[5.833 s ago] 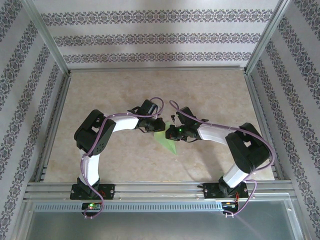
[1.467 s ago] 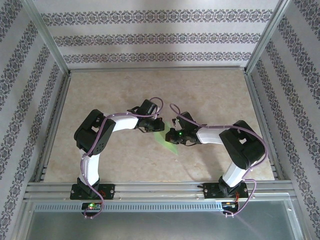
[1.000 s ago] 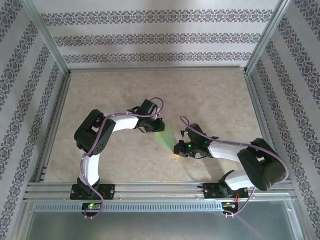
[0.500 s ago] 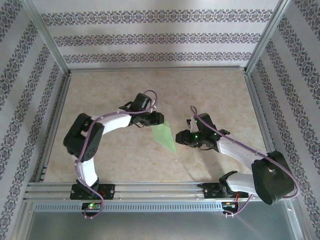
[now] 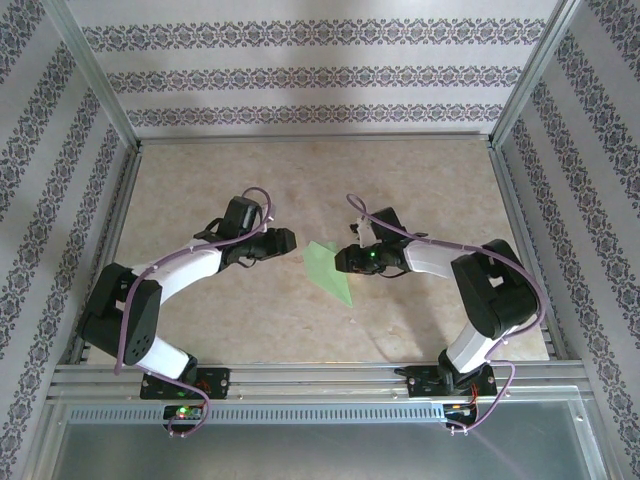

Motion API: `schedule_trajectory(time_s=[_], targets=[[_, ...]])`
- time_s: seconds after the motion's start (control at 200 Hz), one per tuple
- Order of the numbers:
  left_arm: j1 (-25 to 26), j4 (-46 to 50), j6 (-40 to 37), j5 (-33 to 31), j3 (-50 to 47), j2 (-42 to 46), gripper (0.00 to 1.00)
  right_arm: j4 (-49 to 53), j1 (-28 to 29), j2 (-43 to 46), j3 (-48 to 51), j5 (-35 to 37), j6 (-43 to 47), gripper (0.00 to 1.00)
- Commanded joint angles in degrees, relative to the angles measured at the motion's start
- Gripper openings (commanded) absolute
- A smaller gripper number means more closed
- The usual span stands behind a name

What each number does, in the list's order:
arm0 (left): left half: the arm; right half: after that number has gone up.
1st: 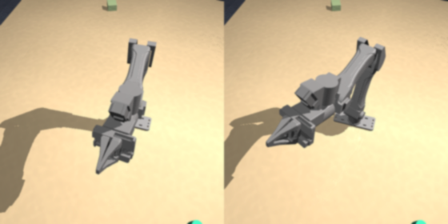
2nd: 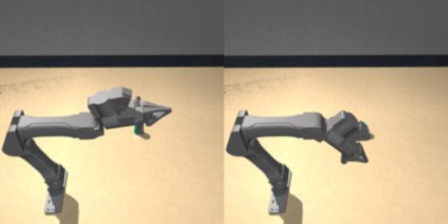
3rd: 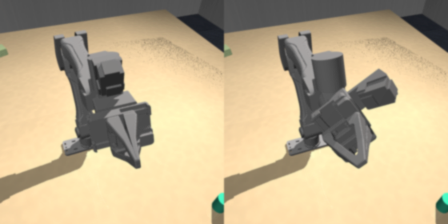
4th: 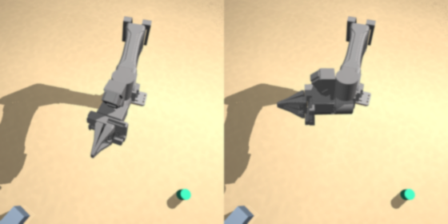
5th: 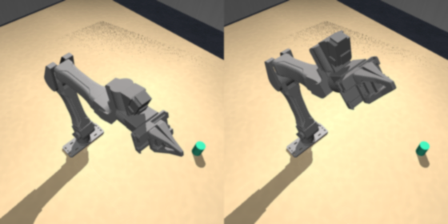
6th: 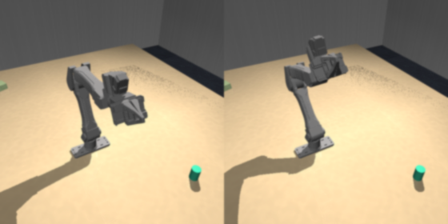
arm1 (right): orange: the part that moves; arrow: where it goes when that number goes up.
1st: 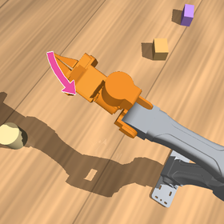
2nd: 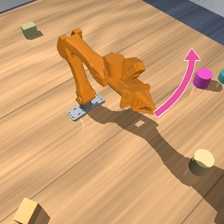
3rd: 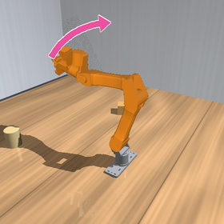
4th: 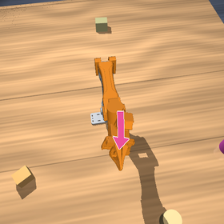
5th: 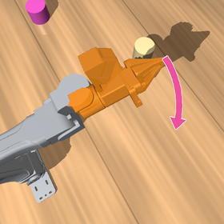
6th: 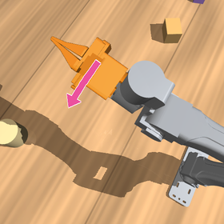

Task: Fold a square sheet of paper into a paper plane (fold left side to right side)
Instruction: Turn over the paper at the center of the table.

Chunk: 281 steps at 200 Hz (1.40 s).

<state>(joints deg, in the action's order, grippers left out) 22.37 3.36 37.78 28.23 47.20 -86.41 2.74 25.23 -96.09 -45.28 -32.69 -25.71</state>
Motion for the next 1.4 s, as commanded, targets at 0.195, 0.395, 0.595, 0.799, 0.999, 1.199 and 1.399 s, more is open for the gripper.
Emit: schedule_trajectory(time_s=[0.195,0.395,0.595,0.799,0.999,1.199,1.399], targets=[[-1.0,-1.5,0.8,-0.1,-0.3,2.3,0.48,-3.7,-0.1,-2.2,-0.6,-3.6,1.2,0.26],[-1.4,-1.9,1.4,0.2,0.2,4.4,0.49,-2.9,-0.5,3.6,0.3,-3.6,0.7,0.0],[-1.8,-5.3,2.6,1.4,-0.6,11.5,0.64,-3.5,-2.2,12.9,0.8,-5.0,-0.8,0.0],[-2.6,-25.8,10.9,12.3,-4.0,15.9,0.7,-10.8,-4.4,23.8,1.7,-6.2,-7.1,0.0],[-2.4,-45.2,23.1,22.1,-1.5,10.7,0.65,-23.8,-4.4,28.3,2.9,-8.9,-16.5,0.0],[-0.3,-54.0,27.6,23.2,0.3,5.0,0.63,-26.8,-2.4,27.3,1.3,-10.4,-19.5,0.0],[0.7,-54.2,27.6,23.1,1.1,2.5,0.6,-27.5,-1.0,27.1,1.1,-10.0,-20.2,0.0]])
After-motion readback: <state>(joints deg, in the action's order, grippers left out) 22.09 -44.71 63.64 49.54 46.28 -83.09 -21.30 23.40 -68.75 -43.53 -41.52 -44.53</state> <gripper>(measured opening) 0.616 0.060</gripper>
